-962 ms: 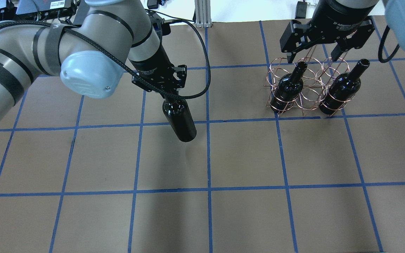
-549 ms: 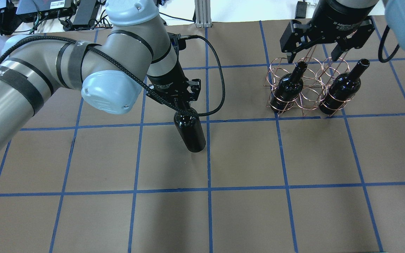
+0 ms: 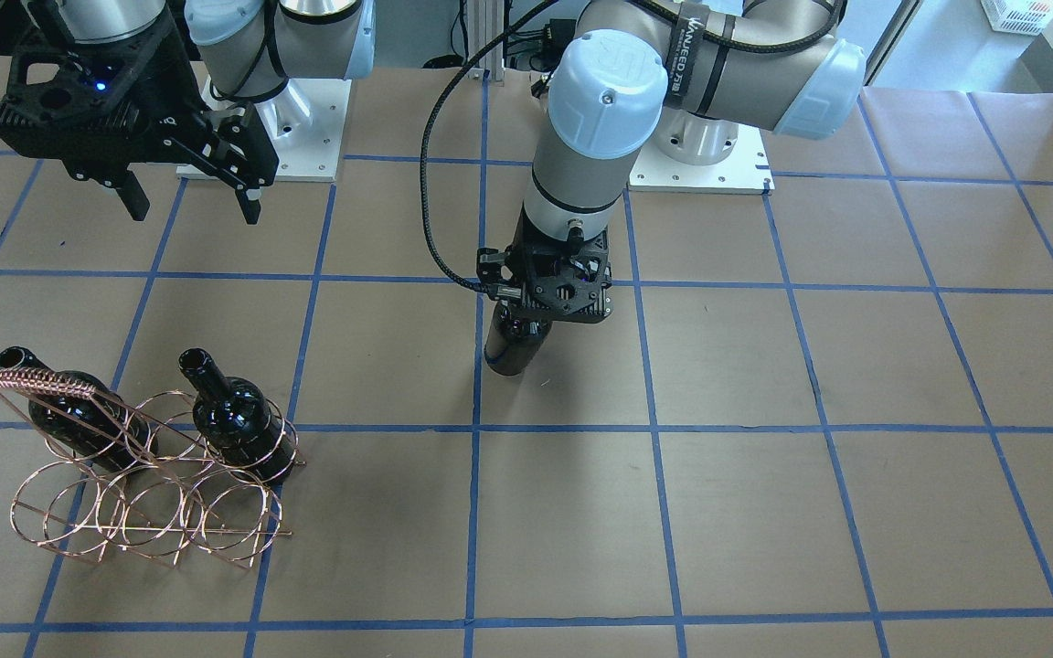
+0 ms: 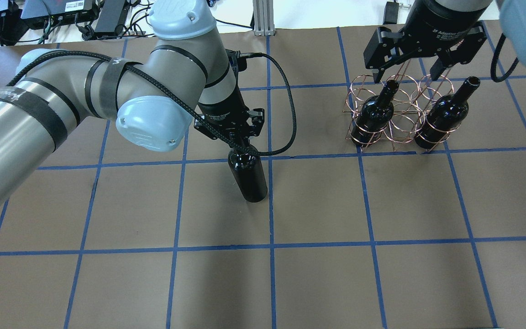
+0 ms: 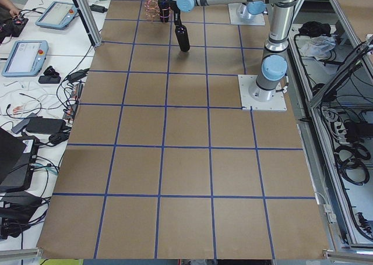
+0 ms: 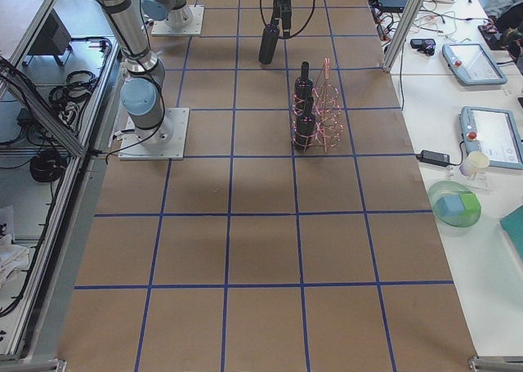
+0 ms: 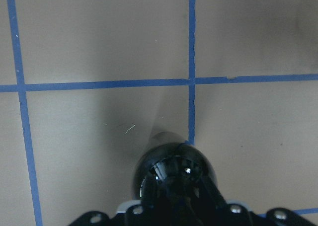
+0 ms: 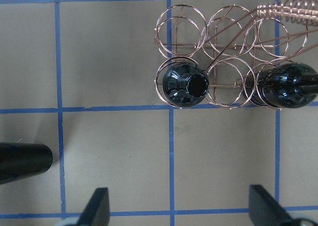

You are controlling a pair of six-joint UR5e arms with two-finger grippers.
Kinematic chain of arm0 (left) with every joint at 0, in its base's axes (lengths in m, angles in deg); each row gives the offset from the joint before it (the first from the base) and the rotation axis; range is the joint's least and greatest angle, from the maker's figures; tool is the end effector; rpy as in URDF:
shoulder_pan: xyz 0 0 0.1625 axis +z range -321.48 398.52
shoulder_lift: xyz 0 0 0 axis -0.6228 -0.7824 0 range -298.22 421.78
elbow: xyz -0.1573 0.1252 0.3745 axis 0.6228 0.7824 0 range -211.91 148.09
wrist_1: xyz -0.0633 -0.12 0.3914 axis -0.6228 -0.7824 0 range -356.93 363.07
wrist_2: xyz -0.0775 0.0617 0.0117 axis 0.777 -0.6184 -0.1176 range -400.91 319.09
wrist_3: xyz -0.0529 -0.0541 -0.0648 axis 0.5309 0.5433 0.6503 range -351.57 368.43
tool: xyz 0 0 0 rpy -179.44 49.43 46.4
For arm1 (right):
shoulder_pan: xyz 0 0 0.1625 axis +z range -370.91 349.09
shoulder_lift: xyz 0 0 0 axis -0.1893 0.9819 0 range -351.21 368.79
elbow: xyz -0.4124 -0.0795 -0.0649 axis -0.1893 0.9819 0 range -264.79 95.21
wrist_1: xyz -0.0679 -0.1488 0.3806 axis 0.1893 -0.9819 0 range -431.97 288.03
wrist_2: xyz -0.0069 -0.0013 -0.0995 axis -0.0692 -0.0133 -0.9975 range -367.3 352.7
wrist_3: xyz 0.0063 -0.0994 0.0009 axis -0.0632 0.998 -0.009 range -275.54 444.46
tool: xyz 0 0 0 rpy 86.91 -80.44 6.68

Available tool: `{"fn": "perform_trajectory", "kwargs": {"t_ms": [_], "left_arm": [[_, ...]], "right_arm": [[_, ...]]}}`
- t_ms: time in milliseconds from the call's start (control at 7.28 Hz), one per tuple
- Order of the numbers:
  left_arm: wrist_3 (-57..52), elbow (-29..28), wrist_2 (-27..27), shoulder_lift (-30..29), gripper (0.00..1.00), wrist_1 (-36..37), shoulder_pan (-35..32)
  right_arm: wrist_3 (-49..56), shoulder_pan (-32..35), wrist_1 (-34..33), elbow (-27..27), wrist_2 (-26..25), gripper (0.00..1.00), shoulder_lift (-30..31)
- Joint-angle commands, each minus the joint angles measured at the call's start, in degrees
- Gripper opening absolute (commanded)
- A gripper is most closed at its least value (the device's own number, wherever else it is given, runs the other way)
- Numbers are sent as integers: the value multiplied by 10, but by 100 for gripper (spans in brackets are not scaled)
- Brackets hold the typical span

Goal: Place wine into wine basket
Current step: 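Carry the dark wine bottle with the left gripper toward the table center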

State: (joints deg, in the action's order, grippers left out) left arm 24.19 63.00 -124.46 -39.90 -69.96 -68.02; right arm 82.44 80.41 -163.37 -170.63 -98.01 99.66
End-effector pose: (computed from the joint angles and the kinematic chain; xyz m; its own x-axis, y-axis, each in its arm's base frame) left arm -0.2986 -0.4979 0.3685 -0.9939 0.0126 0.1100 0.0154 0.9996 0.0240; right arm 0.1434 -0.4913 0.5341 -0.9999 0.0134 0.0082 0.0124 0.9936 -0.1126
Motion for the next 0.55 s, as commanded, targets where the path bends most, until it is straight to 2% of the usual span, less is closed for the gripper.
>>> {"fn": "perform_trajectory", "kwargs": {"t_ms": [0,275,412], "left_arm": [[2,6,1,-1,0,0,-1],[1,14,5,-1,1,2,-1],[4,13,7,0,60,3,-2]], "right_arm": [[0,0,1,0,0,100,0],[0,1,0,0,1,100,0],[0,1,0,-2,1,100,0]]}}
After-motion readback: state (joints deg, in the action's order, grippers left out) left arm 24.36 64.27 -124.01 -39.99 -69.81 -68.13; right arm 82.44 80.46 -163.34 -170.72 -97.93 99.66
